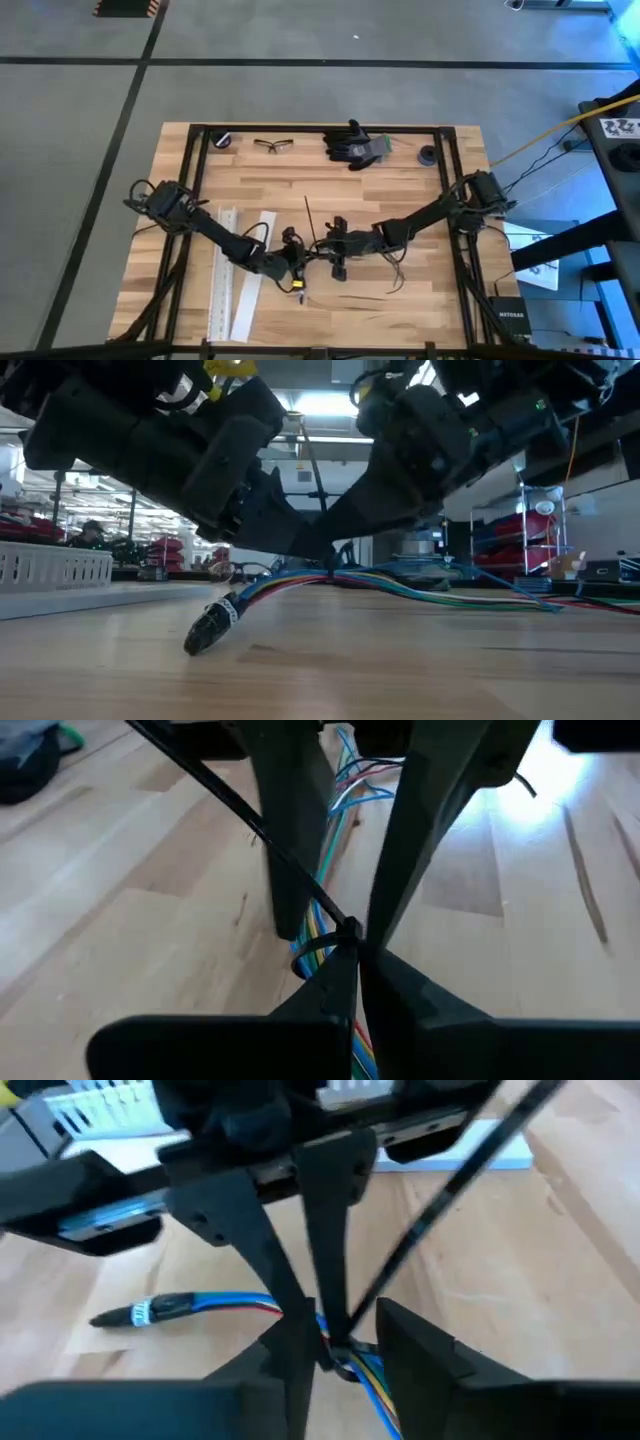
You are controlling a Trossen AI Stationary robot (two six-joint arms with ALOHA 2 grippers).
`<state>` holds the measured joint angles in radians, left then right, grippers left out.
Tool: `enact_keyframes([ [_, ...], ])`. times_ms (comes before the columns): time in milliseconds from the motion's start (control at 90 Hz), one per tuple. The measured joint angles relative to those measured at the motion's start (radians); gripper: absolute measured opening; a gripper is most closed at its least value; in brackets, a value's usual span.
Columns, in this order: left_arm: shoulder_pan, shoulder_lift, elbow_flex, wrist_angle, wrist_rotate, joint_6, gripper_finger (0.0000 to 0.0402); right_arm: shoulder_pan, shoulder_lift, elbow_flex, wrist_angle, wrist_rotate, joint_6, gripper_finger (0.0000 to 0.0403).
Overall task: Ziptie cables
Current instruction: Wrap the black zip tie around the cable wires to form a loop
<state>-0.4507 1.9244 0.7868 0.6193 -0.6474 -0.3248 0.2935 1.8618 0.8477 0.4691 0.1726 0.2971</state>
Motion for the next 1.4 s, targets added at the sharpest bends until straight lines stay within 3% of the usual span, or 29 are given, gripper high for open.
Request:
enact_keyframes([
  [122,0.0,0.0,0.0,0.0,0.0,0.0,0.0,0.003,0.0,0.0,0.006,0.004,-0.077,0.001],
  [344,0.001,0.012,0.0,0.003,0.013,-0.024,0.0,0.023,0.001,0.0,0.055,0.167,-0.247,0.0],
  [544,-0.002,0.095,0.001,0.043,0.06,-0.117,0.0,0.048,-0.018,0.027,0.013,0.318,-0.415,0.0],
  [744,-0.005,0.097,0.002,0.051,0.069,-0.113,0.0,0.046,-0.039,0.045,-0.054,0.334,-0.397,0.0],
  [922,-0.008,0.065,0.0,0.04,0.079,-0.067,0.0,0.046,-0.046,0.045,-0.144,0.313,-0.262,0.0001],
  [1078,-0.006,0.065,0.0,-0.004,0.073,-0.092,0.0,0.044,-0.125,0.068,-0.354,0.263,-0.087,0.0012],
  [1178,-0.005,0.065,0.0,-0.009,0.072,-0.096,0.0,0.039,-0.178,0.075,-0.471,0.181,0.0,0.0043],
  [1400,0.001,0.065,0.0,0.003,0.069,-0.089,0.0,0.039,-0.202,0.075,-0.533,-0.01,0.036,0.0127],
])
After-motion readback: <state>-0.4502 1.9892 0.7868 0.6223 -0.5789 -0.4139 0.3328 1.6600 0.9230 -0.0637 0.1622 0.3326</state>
